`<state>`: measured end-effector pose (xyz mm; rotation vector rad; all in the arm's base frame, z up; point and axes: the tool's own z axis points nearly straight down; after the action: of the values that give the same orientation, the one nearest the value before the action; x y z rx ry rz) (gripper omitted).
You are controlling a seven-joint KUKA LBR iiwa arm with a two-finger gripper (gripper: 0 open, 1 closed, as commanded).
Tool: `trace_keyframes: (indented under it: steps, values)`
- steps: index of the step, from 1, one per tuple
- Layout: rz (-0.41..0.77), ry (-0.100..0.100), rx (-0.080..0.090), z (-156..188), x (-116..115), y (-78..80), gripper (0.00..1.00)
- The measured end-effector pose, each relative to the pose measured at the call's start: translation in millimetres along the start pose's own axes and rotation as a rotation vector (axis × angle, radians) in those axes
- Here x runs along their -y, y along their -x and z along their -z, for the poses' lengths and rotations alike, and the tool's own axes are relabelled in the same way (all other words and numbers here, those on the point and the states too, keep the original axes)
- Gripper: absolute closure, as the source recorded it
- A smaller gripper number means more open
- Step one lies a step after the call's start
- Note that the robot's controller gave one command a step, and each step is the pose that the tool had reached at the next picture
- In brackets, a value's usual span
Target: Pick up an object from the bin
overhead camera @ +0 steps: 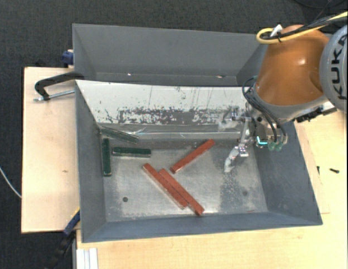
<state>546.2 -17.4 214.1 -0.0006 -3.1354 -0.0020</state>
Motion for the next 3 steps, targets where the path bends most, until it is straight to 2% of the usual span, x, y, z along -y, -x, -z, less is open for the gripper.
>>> trace_keyframes:
  steps: [1, 2, 3]
  values:
    - [0.000, 0.000, 0.006, 3, 0, 1.0, 0.00]
    - [0.137, -0.001, 0.007, 7, 0, -18.0, 0.00]
    - [0.173, -0.003, 0.017, -32, -30, 4.7, 0.00]
